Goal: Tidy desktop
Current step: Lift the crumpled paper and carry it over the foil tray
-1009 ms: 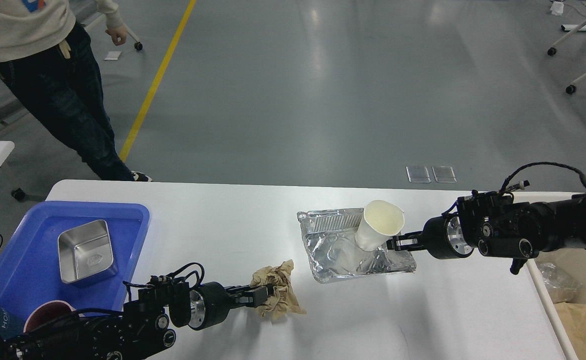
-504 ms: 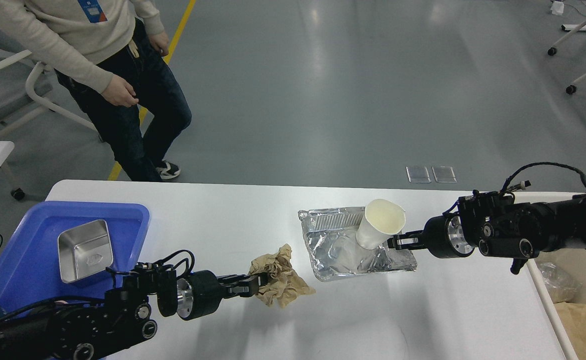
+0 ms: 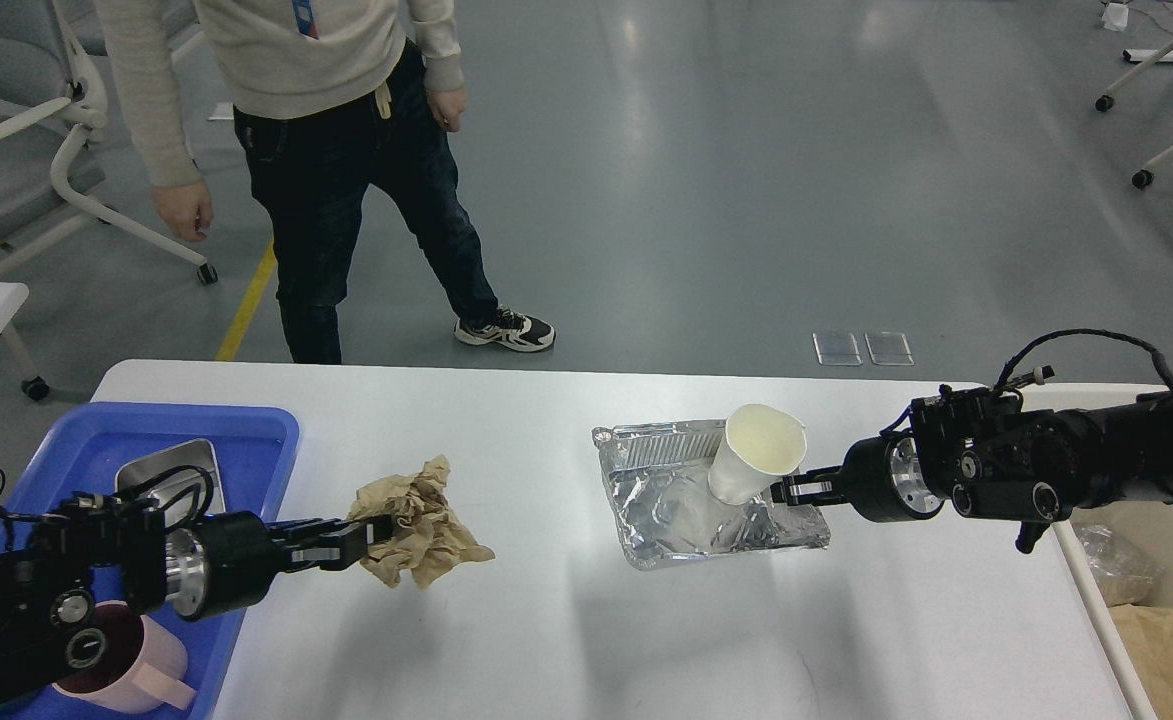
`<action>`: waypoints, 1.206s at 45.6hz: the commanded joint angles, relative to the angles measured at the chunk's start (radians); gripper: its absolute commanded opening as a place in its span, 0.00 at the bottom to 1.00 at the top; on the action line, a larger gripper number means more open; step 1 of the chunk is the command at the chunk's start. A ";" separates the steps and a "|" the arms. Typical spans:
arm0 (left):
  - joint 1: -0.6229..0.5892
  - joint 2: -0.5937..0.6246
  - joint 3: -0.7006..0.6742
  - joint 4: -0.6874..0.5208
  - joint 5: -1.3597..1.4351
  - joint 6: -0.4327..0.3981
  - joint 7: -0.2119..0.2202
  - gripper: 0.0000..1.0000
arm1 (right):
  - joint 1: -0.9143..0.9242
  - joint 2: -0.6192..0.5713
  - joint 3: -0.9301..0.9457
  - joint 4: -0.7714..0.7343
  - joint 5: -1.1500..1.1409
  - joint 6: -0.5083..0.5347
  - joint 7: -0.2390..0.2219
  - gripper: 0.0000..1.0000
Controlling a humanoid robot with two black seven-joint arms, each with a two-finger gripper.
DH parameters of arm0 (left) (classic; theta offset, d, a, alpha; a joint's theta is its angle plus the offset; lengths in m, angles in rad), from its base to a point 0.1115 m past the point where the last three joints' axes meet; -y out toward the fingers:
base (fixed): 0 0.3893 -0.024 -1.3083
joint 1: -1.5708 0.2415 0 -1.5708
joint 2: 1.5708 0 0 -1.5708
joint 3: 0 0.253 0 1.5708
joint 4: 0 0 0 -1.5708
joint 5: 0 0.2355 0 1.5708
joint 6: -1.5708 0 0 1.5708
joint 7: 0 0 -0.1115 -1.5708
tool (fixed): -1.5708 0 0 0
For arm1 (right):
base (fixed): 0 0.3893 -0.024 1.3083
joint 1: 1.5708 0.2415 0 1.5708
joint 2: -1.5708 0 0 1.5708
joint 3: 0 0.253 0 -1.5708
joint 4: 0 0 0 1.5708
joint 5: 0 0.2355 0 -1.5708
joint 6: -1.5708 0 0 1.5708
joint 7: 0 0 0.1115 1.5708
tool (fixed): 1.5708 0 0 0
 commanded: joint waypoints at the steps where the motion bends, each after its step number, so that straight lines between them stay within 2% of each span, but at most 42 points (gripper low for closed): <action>1: 0.001 0.116 0.001 -0.068 0.001 0.000 0.001 0.01 | 0.001 -0.001 0.000 0.001 0.000 -0.001 0.000 0.00; 17: -0.005 0.396 -0.005 -0.137 -0.001 -0.011 -0.004 0.02 | 0.003 -0.002 0.000 0.001 0.000 -0.001 0.000 0.00; 27: -0.078 0.410 -0.048 -0.137 -0.001 -0.049 -0.013 0.02 | 0.006 0.004 0.002 0.001 0.000 -0.001 0.000 0.00; 32: -0.181 0.357 -0.060 -0.134 -0.005 -0.092 -0.013 0.02 | 0.009 0.004 0.002 0.004 0.000 -0.001 0.000 0.00; 39: -0.304 0.154 -0.054 -0.103 -0.010 -0.147 -0.007 0.02 | 0.009 0.005 0.011 0.004 0.000 0.000 0.000 0.00; 48: -0.391 -0.048 -0.053 -0.033 -0.010 -0.193 -0.005 0.02 | 0.007 0.005 0.025 0.007 0.000 -0.001 0.000 0.00; 55: -0.405 -0.177 -0.049 0.012 -0.005 -0.212 -0.002 0.02 | 0.007 0.005 0.025 0.007 0.000 -0.001 0.000 0.00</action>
